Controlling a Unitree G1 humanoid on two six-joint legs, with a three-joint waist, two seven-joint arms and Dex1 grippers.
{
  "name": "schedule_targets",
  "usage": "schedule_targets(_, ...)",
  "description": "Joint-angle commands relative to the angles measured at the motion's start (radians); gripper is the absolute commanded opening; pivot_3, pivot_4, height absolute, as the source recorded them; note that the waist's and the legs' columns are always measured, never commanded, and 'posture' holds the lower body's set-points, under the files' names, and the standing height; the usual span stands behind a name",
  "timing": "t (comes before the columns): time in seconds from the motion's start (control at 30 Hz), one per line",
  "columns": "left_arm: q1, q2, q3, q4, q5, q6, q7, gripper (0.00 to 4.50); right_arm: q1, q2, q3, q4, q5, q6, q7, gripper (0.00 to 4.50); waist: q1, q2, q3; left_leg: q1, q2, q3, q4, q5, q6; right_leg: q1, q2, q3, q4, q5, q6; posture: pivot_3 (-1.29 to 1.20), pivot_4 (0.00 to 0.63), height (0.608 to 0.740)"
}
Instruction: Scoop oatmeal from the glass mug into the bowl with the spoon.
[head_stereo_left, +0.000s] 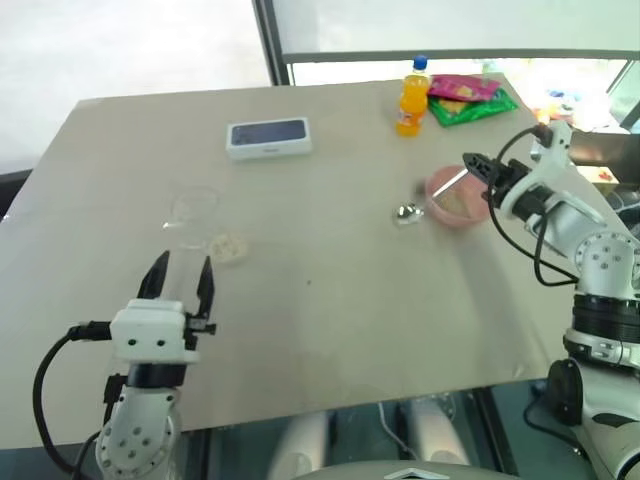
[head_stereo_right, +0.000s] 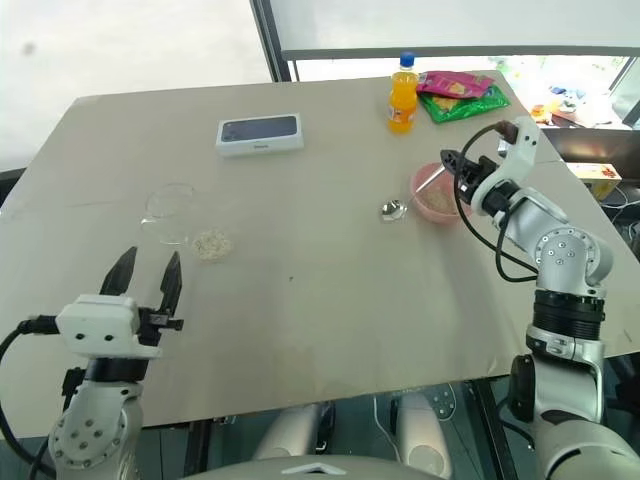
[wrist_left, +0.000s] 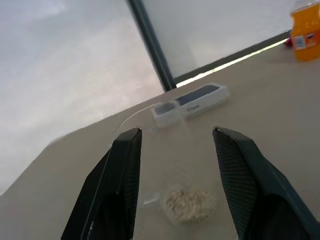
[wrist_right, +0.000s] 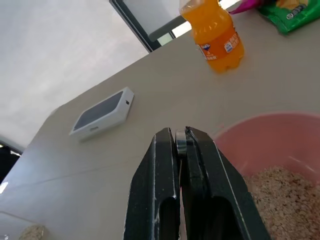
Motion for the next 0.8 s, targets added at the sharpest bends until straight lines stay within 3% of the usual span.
schedule_targets(0.03, 0.001, -0.006, 0.032, 0.003, -0.032, -0.019, 0.020, 2.30, -0.031, 0.019, -0.026, -0.027, 0.022, -0.003, 0.011, 0.00, 0.000, 0.000, 0.000, 0.000, 0.000, 0.000, 0.000, 0.000, 0.000, 0.000, 0.000, 0.000, 0.000, 0.000, 0.000, 0.00, 0.150, 0.740)
schedule_targets(0.2, 0.035, -0.014, 0.068, 0.033, -0.059, -0.042, 0.021, 2.30, -0.038, 0.082, -0.089, -0.068, 0.216, 0.095, -0.040, 0.00, -0.002, 0.000, 0.000, -0.001, 0.000, 0.000, 0.000, 0.000, 0.000, 0.000, 0.000, 0.000, -0.002, 0.000, 0.000, 0.00, 0.150, 0.740)
schedule_targets(0.4, -0.073, 0.039, 0.167, 0.156, -0.121, 0.030, 0.052, 2.30, -0.036, 0.109, -0.149, -0.070, 0.425, 0.138, -0.158, 0.00, 0.002, 0.000, 0.000, -0.002, 0.002, -0.001, 0.000, 0.000, 0.000, 0.000, 0.001, -0.001, -0.002, 0.000, 0.000, 0.00, 0.150, 0.740)
schedule_targets(0.8, -0.259, 0.207, 0.179, 0.405, -0.147, 0.066, -0.019, 2.30, -0.006, 0.089, -0.140, -0.087, 0.460, 0.104, -0.209, 0.00, -0.016, 0.001, 0.000, -0.001, 0.000, 0.000, 0.001, 0.000, 0.000, -0.001, 0.001, 0.000, 0.000, 0.000, 0.000, 0.00, 0.150, 0.740)
